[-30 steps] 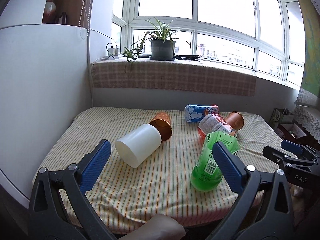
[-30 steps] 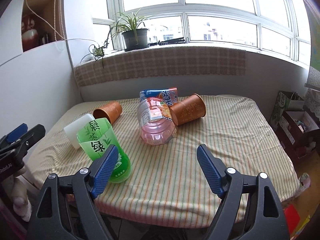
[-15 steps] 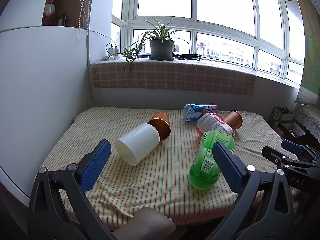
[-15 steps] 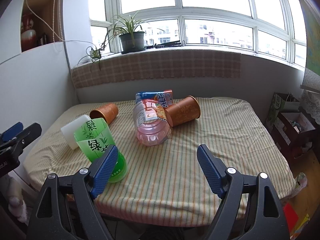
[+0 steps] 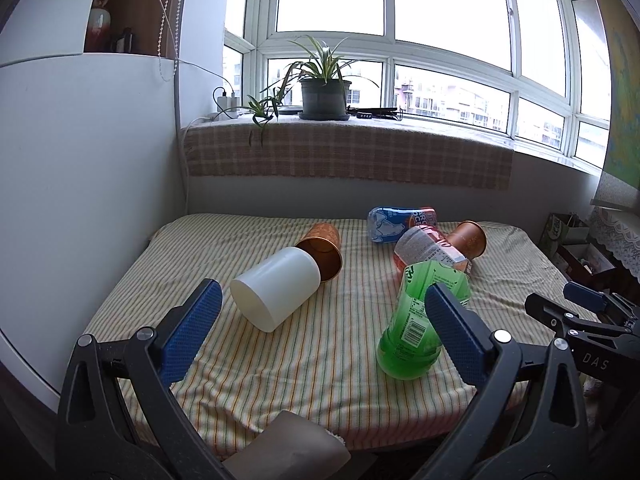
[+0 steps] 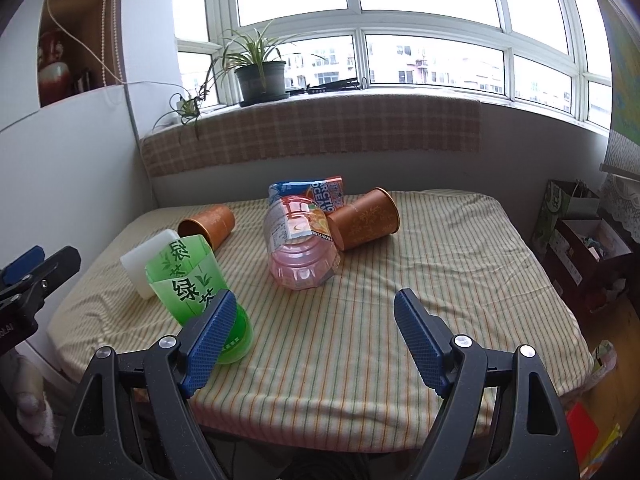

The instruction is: Flip cup upright

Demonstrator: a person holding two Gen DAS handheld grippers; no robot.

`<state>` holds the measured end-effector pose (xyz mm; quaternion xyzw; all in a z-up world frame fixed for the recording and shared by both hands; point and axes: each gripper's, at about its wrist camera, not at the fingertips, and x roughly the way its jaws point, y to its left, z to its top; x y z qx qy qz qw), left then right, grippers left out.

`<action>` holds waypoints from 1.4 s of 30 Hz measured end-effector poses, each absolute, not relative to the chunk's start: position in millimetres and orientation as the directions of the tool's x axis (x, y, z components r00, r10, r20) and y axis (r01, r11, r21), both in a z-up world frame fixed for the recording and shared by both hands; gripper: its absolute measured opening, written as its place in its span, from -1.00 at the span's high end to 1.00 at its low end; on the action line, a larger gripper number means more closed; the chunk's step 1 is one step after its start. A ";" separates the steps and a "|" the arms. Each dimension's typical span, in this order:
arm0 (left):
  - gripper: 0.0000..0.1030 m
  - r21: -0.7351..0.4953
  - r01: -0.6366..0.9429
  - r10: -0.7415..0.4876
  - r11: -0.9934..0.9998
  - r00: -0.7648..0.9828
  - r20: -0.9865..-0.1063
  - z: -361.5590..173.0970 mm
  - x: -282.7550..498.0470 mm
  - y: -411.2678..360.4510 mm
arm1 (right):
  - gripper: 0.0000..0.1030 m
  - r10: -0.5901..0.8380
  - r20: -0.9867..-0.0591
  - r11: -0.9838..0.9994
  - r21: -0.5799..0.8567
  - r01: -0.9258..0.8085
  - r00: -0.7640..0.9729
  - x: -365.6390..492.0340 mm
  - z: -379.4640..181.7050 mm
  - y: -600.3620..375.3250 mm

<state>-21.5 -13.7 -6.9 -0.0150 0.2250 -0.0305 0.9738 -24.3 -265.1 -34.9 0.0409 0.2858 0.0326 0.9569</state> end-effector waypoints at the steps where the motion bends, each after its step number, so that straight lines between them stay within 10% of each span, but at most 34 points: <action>1: -1.00 -0.044 0.052 -0.066 0.998 0.897 -0.438 -7.1 -21.3 -13.4 | -0.57 0.086 -0.545 0.994 0.098 -0.039 0.834 -24.3 -35.3 -265.1; 42: -1.00 -0.038 0.041 -0.054 0.998 0.889 -0.456 -12.2 -16.6 -6.1 | -0.57 0.106 -0.575 0.992 0.120 -0.044 0.811 -18.7 -43.1 -266.9</action>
